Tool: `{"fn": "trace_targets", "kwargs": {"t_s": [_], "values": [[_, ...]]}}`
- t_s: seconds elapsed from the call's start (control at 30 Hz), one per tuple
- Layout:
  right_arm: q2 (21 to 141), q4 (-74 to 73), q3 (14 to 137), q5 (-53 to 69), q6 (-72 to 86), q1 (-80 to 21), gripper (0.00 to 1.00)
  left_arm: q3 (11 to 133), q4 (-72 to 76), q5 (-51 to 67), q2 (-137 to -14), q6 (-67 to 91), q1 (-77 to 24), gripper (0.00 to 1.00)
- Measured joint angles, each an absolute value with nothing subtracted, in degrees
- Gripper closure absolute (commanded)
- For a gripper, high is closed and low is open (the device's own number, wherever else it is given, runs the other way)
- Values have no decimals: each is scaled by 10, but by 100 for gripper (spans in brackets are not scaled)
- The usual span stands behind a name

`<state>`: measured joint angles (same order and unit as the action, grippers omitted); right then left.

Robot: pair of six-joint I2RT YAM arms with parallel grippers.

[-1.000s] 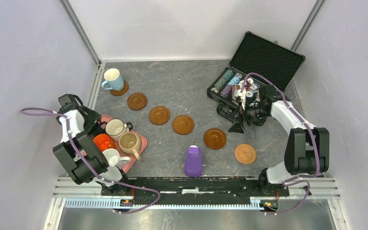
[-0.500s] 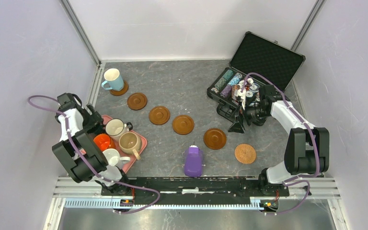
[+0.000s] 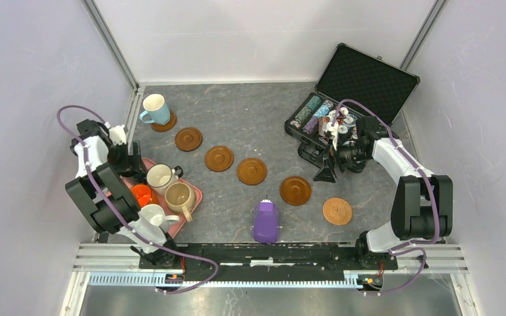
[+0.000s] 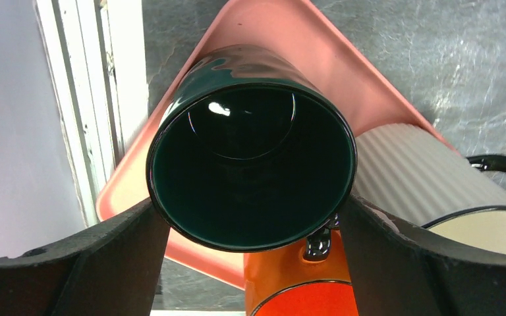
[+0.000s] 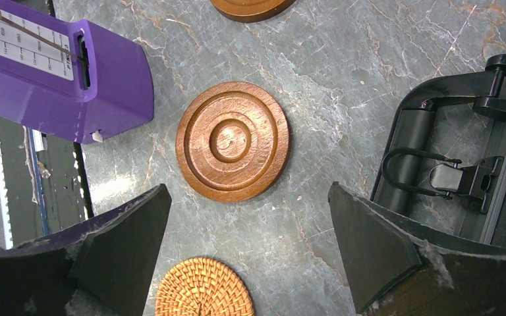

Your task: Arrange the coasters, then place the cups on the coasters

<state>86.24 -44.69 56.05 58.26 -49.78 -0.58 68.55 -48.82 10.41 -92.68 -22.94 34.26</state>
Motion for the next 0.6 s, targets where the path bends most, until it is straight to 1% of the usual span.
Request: {"fn": "trace_targets", "kwargs": {"t_s": [0.2,0.3,0.37,0.6], "values": [[862,-447,561,582,-498,-6,2,717,-522,128,-952,-330,343,8],[862,-447,561,582,-498,-6,2,727,-532,135,-960,-369,341,5],[862,-447,562,582,-498,-6,2,730,-536,137,-962,-390,340,0],[862,-450,566,582,-498,-6,2,714,-521,139,-948,-400,339,0]]}}
